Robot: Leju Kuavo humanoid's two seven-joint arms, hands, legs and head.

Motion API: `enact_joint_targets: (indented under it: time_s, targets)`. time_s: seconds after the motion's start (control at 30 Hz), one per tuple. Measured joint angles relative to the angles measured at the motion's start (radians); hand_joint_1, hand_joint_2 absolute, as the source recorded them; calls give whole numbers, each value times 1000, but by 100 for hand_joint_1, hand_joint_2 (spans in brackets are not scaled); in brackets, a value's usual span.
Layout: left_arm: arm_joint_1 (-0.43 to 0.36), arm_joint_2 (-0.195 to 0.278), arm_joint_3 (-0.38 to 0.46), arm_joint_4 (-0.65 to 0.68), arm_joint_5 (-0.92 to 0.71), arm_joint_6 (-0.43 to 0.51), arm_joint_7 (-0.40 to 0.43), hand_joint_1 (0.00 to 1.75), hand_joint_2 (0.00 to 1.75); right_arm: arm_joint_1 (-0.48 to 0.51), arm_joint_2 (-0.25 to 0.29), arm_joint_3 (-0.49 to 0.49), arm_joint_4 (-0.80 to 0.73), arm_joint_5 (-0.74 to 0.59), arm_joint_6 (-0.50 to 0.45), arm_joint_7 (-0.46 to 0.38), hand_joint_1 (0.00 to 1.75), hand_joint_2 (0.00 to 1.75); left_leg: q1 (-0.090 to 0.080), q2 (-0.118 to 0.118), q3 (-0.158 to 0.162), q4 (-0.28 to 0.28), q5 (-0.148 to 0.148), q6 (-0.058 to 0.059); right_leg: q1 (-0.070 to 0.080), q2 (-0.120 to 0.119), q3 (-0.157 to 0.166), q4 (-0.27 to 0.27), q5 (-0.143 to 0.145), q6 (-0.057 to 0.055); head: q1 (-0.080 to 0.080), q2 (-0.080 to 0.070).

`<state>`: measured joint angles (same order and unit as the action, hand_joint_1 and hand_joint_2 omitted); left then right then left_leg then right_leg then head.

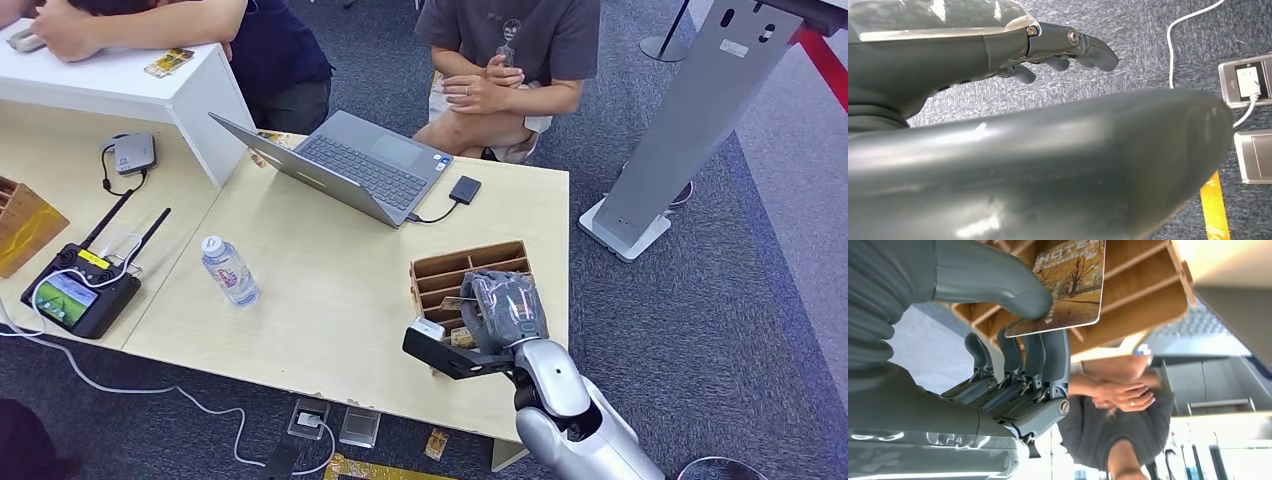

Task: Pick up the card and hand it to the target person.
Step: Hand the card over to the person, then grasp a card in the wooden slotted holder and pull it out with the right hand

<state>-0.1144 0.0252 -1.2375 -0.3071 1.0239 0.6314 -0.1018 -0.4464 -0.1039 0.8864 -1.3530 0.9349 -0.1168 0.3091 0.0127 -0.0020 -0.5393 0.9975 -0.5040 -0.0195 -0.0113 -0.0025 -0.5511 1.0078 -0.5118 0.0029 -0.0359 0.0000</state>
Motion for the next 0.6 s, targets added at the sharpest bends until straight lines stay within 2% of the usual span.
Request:
enact_joint_targets:
  time_s: [0.17,0.33,0.6]
  targets:
    - [0,0,0,0,0,-2,-2,0,0,-2,-15,-5,-76,35,12,17,134,175,0,0,0,0,0,0,0,0,0,0,0,0,0,0]
    - [0,0,0,0,0,-7,-8,0,0,-3,-36,-19,-152,75,12,32,144,175,0,0,0,0,0,0,0,0,0,0,0,0,0,0]
    - [0,0,0,0,-1,-18,-19,0,0,-43,-49,-47,-199,120,-52,54,147,175,0,0,0,0,0,0,0,0,0,0,0,0,0,0]
